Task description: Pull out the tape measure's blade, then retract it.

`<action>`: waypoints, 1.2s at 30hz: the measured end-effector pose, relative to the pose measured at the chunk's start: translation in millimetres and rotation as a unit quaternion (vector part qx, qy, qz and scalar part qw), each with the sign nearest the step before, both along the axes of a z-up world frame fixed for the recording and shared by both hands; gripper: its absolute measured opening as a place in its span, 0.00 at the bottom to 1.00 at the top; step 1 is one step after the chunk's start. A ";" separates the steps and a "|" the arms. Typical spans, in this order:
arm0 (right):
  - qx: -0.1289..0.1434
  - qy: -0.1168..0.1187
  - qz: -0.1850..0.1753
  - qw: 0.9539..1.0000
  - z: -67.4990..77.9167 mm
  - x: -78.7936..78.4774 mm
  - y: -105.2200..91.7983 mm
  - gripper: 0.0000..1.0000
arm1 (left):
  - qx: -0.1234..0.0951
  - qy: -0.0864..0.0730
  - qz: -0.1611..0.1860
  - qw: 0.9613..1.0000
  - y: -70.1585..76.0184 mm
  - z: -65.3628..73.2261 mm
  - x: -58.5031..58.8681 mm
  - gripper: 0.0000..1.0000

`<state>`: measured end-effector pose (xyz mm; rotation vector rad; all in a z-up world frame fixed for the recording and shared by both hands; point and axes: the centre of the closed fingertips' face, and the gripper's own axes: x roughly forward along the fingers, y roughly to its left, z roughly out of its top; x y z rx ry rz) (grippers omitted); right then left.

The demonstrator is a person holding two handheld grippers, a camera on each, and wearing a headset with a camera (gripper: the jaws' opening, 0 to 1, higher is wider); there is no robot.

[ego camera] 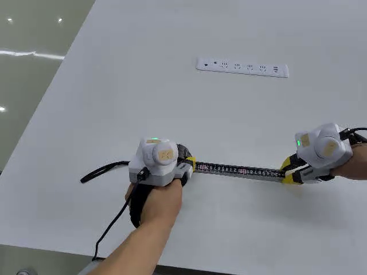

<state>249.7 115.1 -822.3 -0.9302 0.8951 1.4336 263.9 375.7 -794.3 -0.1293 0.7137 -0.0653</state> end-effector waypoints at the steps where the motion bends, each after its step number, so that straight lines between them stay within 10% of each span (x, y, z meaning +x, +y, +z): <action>1: 0.001 0.001 0.000 1.000 0.0 0.2 1.2 0.12 | -0.001 0.000 0.000 1.000 0.1 0.0 0.1 0.58; 36: 0.026 0.019 -0.015 0.999 -1.0 2.8 34.7 0.12 | -0.018 -0.004 -0.008 1.000 0.9 0.6 -0.9 0.57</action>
